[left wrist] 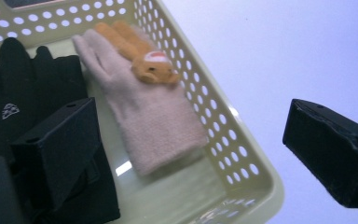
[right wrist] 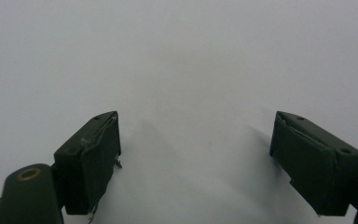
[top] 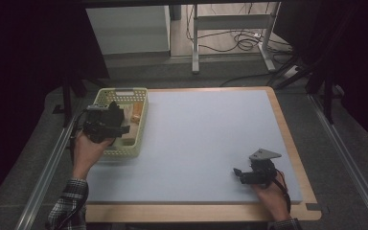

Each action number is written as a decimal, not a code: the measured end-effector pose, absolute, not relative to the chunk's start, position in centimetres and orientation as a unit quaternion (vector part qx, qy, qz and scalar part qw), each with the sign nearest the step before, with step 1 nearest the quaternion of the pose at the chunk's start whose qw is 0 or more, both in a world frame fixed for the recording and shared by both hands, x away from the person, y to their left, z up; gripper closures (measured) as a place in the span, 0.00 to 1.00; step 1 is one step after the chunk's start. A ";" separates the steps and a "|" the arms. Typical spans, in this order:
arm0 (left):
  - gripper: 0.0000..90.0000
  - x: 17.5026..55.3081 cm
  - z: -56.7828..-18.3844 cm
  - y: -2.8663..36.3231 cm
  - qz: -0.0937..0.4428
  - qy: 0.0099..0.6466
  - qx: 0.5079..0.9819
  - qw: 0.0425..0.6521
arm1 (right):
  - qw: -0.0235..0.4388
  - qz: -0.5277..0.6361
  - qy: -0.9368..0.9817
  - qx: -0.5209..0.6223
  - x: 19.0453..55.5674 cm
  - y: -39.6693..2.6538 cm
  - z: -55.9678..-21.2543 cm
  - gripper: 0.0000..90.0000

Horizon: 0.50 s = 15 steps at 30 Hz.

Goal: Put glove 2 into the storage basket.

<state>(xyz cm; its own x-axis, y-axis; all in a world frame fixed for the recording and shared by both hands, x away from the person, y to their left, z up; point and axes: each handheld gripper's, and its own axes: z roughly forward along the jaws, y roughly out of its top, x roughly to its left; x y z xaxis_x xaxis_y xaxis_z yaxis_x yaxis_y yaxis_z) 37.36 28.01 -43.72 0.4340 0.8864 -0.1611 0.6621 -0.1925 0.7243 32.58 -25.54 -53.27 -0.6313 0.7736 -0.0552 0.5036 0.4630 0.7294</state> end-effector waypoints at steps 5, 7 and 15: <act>0.05 37.0 -43.8 27.6 0.149 0.504 0.760 0.383 | 0.194 0.349 0.833 0.383 32.6 -25.5 -53.3 0.18; 0.05 36.8 -43.9 27.4 0.148 0.500 0.761 0.386 | 0.194 0.349 0.833 0.383 32.6 -25.5 -53.3 0.18; 0.04 36.1 -44.2 26.7 0.149 0.487 0.765 0.393 | 0.193 0.349 0.833 0.384 32.6 -25.5 -53.3 0.18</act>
<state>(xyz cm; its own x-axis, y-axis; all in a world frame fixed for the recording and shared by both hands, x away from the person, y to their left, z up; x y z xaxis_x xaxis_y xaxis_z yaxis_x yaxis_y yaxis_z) 36.10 26.72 -44.15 0.4806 0.8633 -0.1541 0.6284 -0.2166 0.7471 32.57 -25.54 -53.26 -0.6307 0.7741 -0.0540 0.5048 0.4621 0.7291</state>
